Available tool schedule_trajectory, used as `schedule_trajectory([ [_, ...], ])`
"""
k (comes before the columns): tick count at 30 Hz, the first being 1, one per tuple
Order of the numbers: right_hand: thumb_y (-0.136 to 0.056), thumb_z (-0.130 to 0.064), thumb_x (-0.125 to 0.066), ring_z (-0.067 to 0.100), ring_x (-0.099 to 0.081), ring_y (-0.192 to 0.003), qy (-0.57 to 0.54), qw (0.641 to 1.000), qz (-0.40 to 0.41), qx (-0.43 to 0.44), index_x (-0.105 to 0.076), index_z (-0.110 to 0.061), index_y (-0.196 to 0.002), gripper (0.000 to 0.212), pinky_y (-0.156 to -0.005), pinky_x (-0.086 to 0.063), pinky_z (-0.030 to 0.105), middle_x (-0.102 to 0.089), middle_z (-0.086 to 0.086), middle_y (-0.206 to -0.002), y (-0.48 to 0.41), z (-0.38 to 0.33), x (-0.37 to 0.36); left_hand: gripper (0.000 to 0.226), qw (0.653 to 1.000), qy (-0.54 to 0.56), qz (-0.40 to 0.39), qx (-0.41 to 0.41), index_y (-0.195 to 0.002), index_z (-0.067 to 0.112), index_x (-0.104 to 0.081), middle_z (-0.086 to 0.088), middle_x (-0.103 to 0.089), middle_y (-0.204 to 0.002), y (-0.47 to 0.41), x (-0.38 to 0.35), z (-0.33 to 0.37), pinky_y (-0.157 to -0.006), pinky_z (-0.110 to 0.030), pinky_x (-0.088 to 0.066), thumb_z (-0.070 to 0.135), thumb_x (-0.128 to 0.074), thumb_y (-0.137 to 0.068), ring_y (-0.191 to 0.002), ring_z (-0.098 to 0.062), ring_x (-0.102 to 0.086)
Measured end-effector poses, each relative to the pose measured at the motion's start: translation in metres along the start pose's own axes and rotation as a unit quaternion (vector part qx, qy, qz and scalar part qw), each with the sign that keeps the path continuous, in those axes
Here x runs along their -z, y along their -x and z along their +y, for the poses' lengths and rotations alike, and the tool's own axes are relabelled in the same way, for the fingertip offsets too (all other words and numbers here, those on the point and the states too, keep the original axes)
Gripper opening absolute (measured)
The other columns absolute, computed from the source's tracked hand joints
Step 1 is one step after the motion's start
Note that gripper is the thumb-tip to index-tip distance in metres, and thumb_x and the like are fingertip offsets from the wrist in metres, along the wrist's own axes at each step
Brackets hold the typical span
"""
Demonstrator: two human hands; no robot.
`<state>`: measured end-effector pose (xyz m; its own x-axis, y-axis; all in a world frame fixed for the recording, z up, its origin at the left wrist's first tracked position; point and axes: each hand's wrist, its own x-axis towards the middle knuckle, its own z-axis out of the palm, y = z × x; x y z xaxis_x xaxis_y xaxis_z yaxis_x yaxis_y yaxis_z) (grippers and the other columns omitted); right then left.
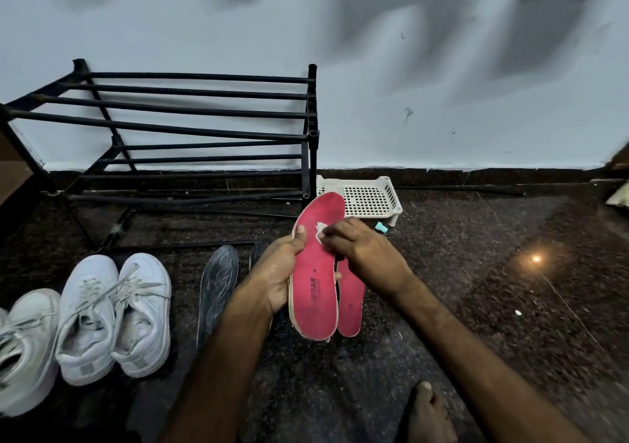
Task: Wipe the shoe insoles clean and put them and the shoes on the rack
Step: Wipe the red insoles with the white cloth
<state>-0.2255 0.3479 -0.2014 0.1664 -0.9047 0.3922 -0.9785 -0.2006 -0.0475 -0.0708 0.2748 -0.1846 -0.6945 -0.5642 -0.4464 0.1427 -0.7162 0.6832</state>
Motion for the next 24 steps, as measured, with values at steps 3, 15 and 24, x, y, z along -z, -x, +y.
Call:
schedule_trajectory([
  [3, -0.080, -0.005, -0.069, 0.029, -0.060, -0.096, 0.052, 0.997, -0.048, -0.034, -0.068, -0.001, -0.106, 0.026, -0.061, -0.058, 0.040, -0.064, 0.010, -0.104, -0.005, 0.016, 0.007, 0.042, 0.999, -0.026, -0.026, 0.021, -0.120, -0.004, -0.052, -0.027, -0.071, -0.100, 0.003, 0.001, 0.001, -0.053, -0.046, -0.060, 0.032, -0.045, -0.100, -0.078, -0.033, -0.074],
  [15, -0.078, -0.006, -0.071, 0.027, -0.062, -0.097, -0.021, 0.999, 0.035, -0.017, -0.068, -0.003, -0.111, 0.033, -0.067, -0.060, 0.036, -0.066, 0.012, -0.108, 0.001, -0.025, 0.007, 0.026, 1.000, -0.014, 0.001, -0.004, -0.107, 0.002, -0.060, -0.018, -0.069, -0.076, 0.005, -0.003, -0.001, -0.047, -0.043, -0.058, 0.025, -0.050, -0.100, -0.056, -0.028, -0.068],
  [24, -0.083, -0.008, -0.051, 0.035, -0.059, -0.100, 0.041, 0.985, -0.041, -0.164, -0.070, 0.001, -0.102, 0.029, -0.071, -0.054, 0.043, -0.064, 0.014, -0.102, 0.007, 0.035, 0.008, 0.041, 0.996, -0.060, -0.061, -0.010, -0.125, -0.002, -0.050, -0.035, -0.066, -0.107, 0.017, -0.007, 0.011, -0.045, -0.038, -0.057, 0.032, -0.043, -0.102, -0.073, -0.032, -0.073],
])
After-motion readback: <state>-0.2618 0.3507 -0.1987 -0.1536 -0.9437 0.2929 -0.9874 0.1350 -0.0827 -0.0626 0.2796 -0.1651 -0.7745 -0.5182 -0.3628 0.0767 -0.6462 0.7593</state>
